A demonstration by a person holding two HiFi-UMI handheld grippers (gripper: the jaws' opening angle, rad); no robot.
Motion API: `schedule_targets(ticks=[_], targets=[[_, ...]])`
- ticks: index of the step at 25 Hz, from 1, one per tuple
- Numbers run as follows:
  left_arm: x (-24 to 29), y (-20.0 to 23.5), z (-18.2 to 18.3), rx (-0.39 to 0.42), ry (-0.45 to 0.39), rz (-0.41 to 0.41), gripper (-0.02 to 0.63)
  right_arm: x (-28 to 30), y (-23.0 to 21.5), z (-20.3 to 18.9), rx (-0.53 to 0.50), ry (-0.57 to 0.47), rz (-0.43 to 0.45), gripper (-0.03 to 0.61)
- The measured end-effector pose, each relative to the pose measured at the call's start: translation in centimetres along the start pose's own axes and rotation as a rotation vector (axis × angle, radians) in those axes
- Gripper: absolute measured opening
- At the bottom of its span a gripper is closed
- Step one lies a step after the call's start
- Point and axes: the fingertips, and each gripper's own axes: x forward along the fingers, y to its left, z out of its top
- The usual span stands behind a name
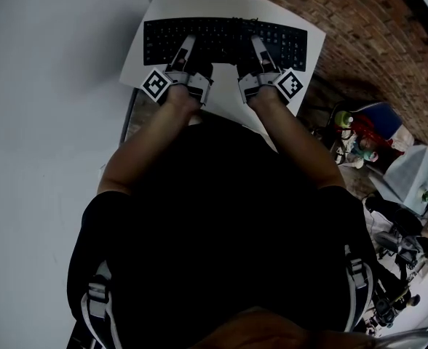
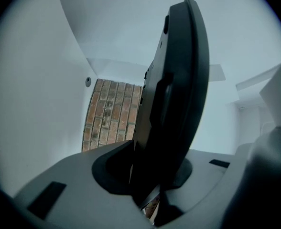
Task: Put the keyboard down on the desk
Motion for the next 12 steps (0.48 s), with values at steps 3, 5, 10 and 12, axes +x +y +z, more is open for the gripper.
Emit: schedule_targets(ticks=[3, 5, 10, 12], targets=[[-0.1, -1.6, 0.0, 0.008, 0.001, -0.002, 0.097, 0.1, 1.5, -0.3, -0.004, 0.002, 0.000, 0.137], [-0.4, -2.1, 0.3, 0.011, 0.000, -0.001, 0.097, 0.1, 2.1, -0.7, -0.002, 0.001, 0.001, 0.137], [-0.5, -2.1, 0.3, 0.004, -0.002, 0.012, 0.097, 0.3, 2.1, -0.8, 0.011, 0.004, -0.005, 0.137], [-0.5, -2.3, 0.3, 0.005, -0.003, 0.016, 0.097, 0.4, 2.4, -0.9, 0.015, 0.008, -0.005, 0.137]])
